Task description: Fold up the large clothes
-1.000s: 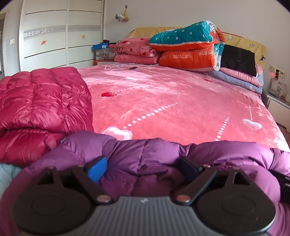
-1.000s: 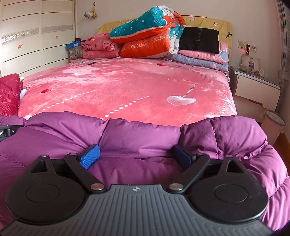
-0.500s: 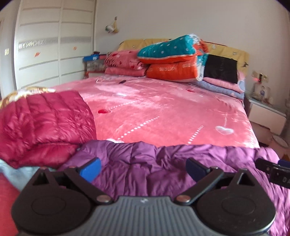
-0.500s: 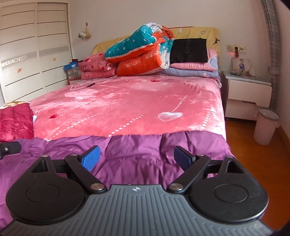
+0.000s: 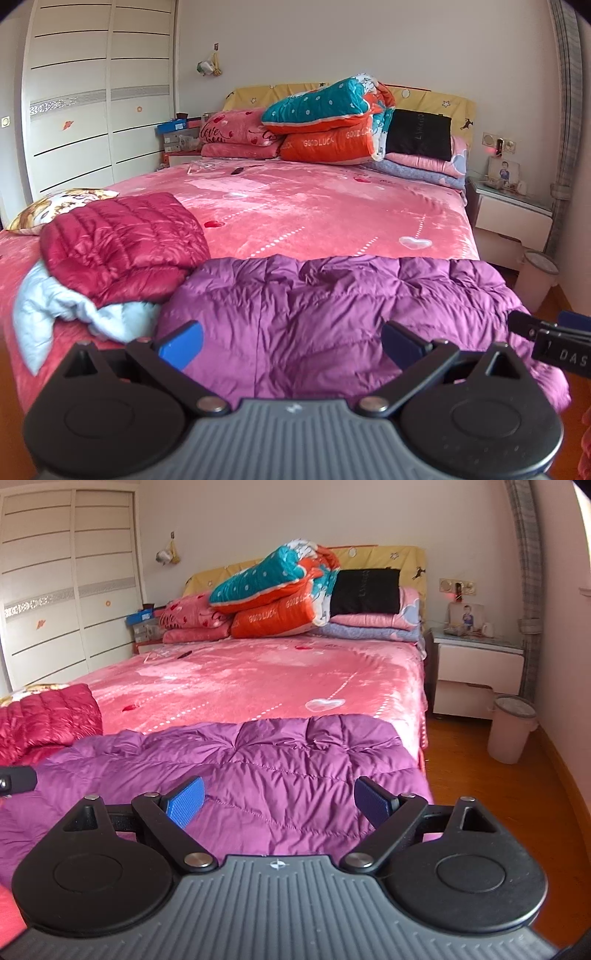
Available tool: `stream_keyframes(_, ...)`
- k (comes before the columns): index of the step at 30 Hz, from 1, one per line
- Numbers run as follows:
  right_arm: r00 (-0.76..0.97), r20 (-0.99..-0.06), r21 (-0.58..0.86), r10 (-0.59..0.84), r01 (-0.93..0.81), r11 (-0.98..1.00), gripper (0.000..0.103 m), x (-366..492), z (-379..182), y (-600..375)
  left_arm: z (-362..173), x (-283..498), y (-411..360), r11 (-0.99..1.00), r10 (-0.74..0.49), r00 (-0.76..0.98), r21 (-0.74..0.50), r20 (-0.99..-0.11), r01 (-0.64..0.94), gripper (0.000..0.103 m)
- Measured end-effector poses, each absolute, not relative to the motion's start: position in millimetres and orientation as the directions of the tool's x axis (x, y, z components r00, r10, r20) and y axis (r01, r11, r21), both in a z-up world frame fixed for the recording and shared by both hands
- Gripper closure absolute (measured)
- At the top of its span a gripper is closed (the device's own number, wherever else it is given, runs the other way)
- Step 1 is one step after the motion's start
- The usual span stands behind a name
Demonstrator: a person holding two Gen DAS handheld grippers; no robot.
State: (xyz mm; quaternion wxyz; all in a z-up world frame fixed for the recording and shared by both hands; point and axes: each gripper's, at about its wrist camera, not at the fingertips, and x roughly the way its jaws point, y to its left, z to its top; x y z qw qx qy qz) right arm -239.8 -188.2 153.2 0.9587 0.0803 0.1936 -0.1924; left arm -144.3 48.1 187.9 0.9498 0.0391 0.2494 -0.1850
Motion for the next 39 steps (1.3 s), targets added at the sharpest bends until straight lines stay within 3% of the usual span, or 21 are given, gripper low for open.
stream_keyframes(13,0.87,-0.346,0.074,-0.35,0.397,0.915,0.0,-313,197,-132,223,-199,85,0.927,-0.361,0.821,-0.07,-0.443,0.37,0.001)
stream_keyframes(17,0.876,-0.356,0.105,-0.326,0.384,0.917,0.0,-331,194,-123,217,-202,99,0.923,-0.375,0.804,-0.111,-0.461,0.368,0.001)
stream_keyframes(23,0.857,-0.408,0.136,-0.314,0.397,0.908,0.0,-349,176,-147,203,-204,127,0.939,-0.328,0.806,-0.078,-0.492,0.335,0.001)
stream_keyframes(28,0.88,-0.422,0.283,-0.217,0.356,0.891,0.0,-364,171,-202,208,-185,152,0.945,-0.316,0.807,-0.092,-0.499,0.314,0.001)
stream_keyframes(39,0.892,-0.449,0.596,-0.052,0.342,0.726,0.0,-369,112,-324,174,-96,187,0.875,-0.483,0.678,-0.346,-0.554,0.34,0.001)
